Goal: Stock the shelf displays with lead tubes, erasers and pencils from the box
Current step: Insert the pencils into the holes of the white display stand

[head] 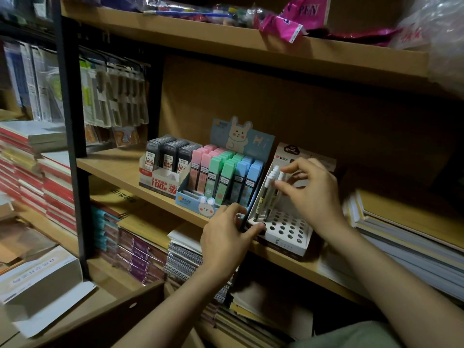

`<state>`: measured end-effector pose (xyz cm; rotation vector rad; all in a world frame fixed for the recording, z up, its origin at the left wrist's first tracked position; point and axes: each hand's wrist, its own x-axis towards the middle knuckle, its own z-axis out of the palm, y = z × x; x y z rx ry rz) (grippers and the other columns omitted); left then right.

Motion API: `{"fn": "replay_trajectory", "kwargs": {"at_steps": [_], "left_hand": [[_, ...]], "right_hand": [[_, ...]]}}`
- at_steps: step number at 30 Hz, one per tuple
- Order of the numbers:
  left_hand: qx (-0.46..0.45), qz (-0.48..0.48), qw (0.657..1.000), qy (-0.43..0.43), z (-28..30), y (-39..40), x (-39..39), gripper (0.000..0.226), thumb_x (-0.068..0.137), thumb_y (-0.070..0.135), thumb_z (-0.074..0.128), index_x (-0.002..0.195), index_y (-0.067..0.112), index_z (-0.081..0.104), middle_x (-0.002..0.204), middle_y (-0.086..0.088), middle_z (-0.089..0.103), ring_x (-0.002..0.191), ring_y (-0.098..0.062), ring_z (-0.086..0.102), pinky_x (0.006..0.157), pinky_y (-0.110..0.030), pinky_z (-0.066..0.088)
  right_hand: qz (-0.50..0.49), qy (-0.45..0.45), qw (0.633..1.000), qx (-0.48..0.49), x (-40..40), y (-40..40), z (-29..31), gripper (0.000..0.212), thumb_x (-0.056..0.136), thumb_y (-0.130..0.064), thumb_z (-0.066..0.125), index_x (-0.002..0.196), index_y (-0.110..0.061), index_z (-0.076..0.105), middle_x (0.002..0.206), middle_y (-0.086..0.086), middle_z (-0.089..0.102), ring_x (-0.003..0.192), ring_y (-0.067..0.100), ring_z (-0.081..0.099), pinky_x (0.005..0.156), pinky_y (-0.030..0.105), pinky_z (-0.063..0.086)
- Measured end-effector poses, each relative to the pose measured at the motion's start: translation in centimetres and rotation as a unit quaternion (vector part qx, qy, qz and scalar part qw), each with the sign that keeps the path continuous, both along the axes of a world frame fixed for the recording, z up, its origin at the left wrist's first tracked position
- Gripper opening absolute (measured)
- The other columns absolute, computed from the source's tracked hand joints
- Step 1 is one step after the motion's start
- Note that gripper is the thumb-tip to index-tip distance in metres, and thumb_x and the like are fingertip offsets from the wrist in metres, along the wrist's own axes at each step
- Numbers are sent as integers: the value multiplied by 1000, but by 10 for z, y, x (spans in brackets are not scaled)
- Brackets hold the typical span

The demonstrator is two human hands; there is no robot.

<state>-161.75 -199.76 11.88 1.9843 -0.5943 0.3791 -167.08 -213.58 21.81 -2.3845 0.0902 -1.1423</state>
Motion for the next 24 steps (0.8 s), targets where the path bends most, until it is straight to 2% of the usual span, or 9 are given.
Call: {"fn": "replay_trajectory", "kwargs": {"at_steps": [3,6,7,10,11,14,17,21,24], "left_hand": [[3,-1,1000,5,1,1,2,42,72,60,71,102,33,61,94,22,51,70,15,40,55,-8,28],[9,-1,1000,6,1,-1,2,42,73,60,71,101,32,60,96,18,57,76,7,46,58,-10,31],[9,-4,1000,6,1,0,3,42,73,60,71,101,31,61,98,16,59,80,4,49,60,-12,35],[14,-40,999,4,-1,6,1,44,77,53,71,112,28,60,106,12,61,90,-2,55,71,-18,46],[13,-61,998,7,-3,11,0,44,79,49,70,117,28,59,107,11,61,92,-3,57,76,-22,51],[19,-118,993,10,-12,38,-8,36,83,39,71,116,28,58,99,11,61,85,-1,59,76,-22,54],[74,-134,988,11,-26,69,-19,24,85,33,71,105,23,64,94,11,64,83,0,60,72,-18,51],[198,-141,959,148,-58,114,-38,20,87,29,70,105,22,66,90,11,63,75,3,57,63,-9,41],[322,-103,906,254,-105,152,-55,22,87,28,69,107,19,69,98,5,67,90,-10,63,66,-13,40]], "right_hand": [[-6,27,1000,15,1,-5,-2,25,76,-12,80,81,-27,60,98,-6,59,86,8,62,74,19,52],[1,63,997,37,-2,-4,-5,20,78,-11,78,87,-21,63,101,-1,62,88,11,63,78,34,58],[3,63,997,44,-3,-3,-5,20,79,-12,78,90,-21,63,103,-1,62,88,8,63,79,34,59],[-7,42,998,42,-10,2,-6,39,80,-18,77,113,-31,60,111,-8,55,82,-10,57,71,6,51],[-4,23,998,54,-15,5,-8,44,82,-20,75,119,-34,56,109,-12,53,80,-10,57,65,4,48],[48,-38,991,116,-32,22,-26,25,87,-24,68,107,-31,57,93,-15,60,80,2,62,65,15,54],[114,-36,982,146,-44,50,-63,10,88,-18,69,95,-23,63,88,-15,65,79,-1,63,68,10,49],[189,45,959,206,-49,99,-131,6,88,-15,70,87,-19,65,78,-9,66,71,5,64,65,17,51],[210,143,932,257,-48,126,-192,6,88,-17,69,84,-17,65,71,-6,65,65,8,63,62,30,54]]}}
